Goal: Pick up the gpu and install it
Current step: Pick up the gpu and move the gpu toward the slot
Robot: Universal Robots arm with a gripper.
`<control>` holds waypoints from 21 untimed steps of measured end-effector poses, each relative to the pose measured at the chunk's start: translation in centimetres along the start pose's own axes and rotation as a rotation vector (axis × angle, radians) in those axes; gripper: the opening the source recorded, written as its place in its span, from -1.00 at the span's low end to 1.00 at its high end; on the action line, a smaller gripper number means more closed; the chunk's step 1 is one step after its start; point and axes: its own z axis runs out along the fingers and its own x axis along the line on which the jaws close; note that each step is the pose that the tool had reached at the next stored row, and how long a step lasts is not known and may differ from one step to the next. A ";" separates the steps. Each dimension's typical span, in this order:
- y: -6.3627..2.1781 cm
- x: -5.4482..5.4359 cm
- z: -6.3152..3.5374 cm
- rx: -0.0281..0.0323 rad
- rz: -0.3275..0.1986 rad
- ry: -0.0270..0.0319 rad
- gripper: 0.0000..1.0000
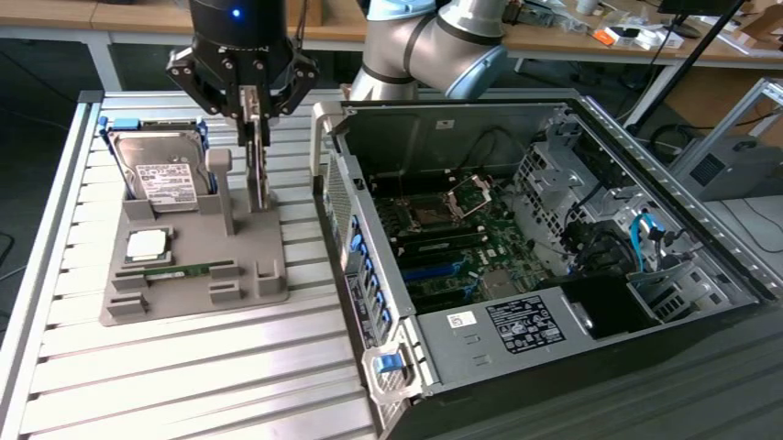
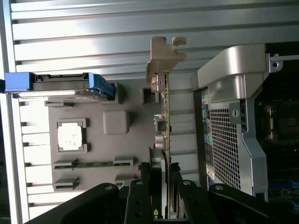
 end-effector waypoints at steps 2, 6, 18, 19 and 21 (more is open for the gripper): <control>0.01 0.0 -0.12 -0.0002 0.000 0.0000 -0.45; 0.02 0.0 -0.46 -0.0008 0.000 0.0001 -0.45; 0.08 0.0 -1.40 -0.0020 0.000 0.0001 -0.45; 0.08 0.0 -1.45 -0.0020 0.000 0.0002 -0.45; 0.09 0.0 -1.57 -0.0021 0.000 0.0002 -0.45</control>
